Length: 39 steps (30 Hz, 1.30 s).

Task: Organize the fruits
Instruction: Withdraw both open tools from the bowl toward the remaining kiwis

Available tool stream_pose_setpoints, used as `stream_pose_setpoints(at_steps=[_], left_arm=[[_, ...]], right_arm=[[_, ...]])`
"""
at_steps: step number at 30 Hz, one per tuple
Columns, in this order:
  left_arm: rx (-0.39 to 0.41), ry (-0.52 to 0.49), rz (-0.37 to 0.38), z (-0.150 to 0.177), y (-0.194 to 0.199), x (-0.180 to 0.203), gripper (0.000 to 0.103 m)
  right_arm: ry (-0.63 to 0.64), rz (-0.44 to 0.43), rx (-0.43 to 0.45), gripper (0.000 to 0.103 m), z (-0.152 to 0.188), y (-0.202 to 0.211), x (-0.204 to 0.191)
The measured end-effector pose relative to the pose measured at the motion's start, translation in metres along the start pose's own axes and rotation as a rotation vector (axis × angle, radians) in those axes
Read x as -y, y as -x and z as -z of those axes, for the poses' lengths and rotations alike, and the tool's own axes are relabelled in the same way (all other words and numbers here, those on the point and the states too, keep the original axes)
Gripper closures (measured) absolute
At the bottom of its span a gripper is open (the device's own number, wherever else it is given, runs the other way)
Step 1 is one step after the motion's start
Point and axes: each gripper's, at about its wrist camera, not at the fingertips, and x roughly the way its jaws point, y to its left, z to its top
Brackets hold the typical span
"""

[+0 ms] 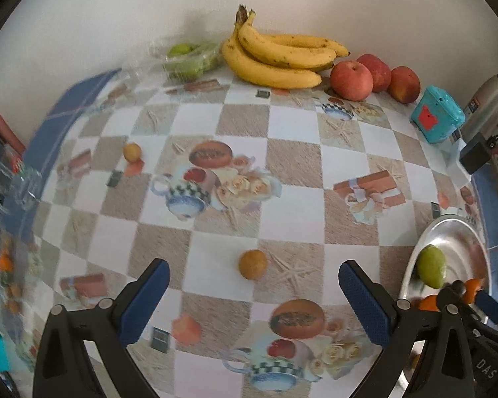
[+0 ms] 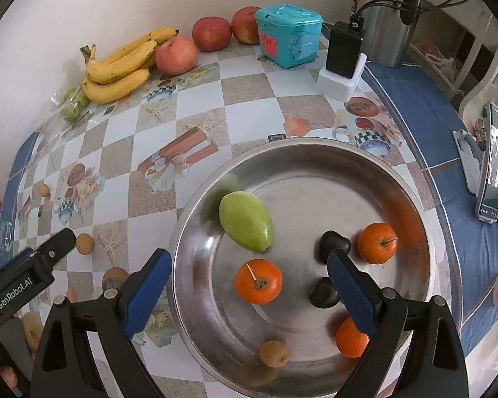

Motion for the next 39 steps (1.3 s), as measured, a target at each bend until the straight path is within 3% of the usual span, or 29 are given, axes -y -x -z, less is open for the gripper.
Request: stream_pose_setpoints(at_steps=[7,15,26,39], left_arm=[[0.045,-0.041,-0.101,-0.007,0.007,-0.024,0.000],[0.046,0.030,-0.203,-0.013,0.008,-0.067,0.000],[0.045,0.186,-0.231,-0.014,0.010,-0.120,0.000],[-0.062,0.228,-0.222,-0.007,-0.028,-0.142,0.000]], right_arm=[[0.042,-0.023,-0.003,0.008,0.001,0.000,-0.014],[0.084,-0.050,0.019,0.008,0.003,0.002,-0.038],[0.182,-0.146,0.047,0.008,0.008,0.004,-0.087],[0.236,-0.220,-0.001,0.008,0.014,-0.019,-0.133]])
